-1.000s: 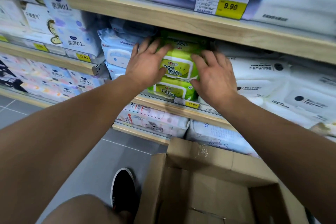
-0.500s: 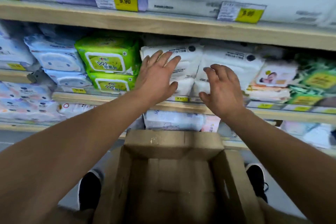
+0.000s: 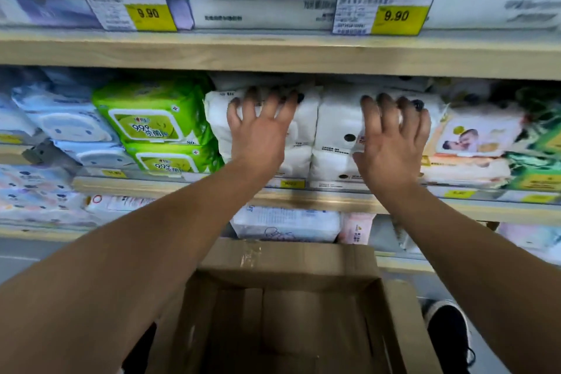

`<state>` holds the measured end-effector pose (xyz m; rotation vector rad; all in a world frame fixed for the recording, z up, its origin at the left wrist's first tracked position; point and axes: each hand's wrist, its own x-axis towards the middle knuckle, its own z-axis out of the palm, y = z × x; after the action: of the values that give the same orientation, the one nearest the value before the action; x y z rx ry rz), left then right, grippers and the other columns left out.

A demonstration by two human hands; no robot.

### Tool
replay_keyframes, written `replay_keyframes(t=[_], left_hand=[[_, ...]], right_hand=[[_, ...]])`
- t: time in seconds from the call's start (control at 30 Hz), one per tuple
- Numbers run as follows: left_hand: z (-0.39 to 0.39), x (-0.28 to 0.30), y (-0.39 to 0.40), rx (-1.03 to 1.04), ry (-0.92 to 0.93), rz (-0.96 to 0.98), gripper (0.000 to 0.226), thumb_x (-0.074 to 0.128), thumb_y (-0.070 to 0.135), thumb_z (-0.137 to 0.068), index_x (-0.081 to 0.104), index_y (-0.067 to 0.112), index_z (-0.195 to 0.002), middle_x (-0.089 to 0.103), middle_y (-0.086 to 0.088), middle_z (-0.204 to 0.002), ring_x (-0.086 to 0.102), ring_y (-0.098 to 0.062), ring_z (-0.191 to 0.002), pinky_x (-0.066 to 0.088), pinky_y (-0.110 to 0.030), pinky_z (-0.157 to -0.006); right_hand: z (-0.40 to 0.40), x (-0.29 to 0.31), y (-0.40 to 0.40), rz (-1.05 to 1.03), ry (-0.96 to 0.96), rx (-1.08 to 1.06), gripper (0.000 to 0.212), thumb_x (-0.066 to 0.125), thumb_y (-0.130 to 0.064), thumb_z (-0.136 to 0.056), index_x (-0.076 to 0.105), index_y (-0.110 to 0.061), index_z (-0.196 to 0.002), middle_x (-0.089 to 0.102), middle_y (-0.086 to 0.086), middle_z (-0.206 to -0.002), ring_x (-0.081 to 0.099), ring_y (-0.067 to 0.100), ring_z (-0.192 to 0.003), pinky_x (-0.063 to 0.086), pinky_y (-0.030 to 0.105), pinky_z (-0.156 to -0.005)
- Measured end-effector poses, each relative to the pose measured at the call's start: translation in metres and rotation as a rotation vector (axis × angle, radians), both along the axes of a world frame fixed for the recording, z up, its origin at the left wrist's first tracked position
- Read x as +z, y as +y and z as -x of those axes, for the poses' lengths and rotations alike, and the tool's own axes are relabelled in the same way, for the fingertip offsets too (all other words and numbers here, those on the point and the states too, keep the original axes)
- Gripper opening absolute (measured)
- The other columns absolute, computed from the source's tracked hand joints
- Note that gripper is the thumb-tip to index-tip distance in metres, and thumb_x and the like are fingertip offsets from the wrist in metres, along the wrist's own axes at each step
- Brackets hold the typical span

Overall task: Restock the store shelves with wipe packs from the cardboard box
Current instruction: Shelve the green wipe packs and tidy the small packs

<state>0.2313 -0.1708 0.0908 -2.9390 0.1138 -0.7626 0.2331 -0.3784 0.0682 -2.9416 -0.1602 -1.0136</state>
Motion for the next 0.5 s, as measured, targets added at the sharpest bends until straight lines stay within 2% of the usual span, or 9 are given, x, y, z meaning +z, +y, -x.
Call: replay_keyframes(t=[0.1,0.27,0.5], left_hand=[[-0.013,-0.002,0.017,-0.127,-0.084,-0.005,0.092,0.078,0.016,-0.057,0.038,0.034,-0.138,0.049,0.000,-0.132,0.040,-0.040,-0.124,0.025,-0.055,-0.103],[-0.015,0.000,0.030,-0.228,-0.086,0.005,0.087,0.074,0.021,-0.057,0.039,0.035,-0.135,0.049,0.001,-0.133,0.040,-0.038,-0.124,0.024,-0.052,-0.103],[-0.010,-0.002,0.024,-0.161,-0.094,-0.024,0.086,0.075,0.023,-0.061,0.039,0.036,-0.137,0.048,0.003,-0.137,0.039,-0.036,-0.129,0.027,-0.052,-0.104]], right_hand=[[-0.007,-0.001,-0.012,0.015,-0.018,0.073,0.090,0.077,-0.021,-0.061,0.037,-0.018,-0.142,0.040,0.007,-0.144,0.025,0.033,-0.131,0.004,0.045,-0.113],[-0.014,0.007,-0.026,0.030,0.047,0.180,0.099,0.087,-0.029,-0.055,0.039,-0.021,-0.141,0.041,0.005,-0.144,0.025,0.030,-0.132,0.009,0.043,-0.109],[-0.013,0.012,-0.025,0.073,0.079,0.141,0.100,0.084,-0.033,-0.057,0.034,-0.023,-0.143,0.038,0.005,-0.146,0.027,0.033,-0.134,0.009,0.046,-0.112]])
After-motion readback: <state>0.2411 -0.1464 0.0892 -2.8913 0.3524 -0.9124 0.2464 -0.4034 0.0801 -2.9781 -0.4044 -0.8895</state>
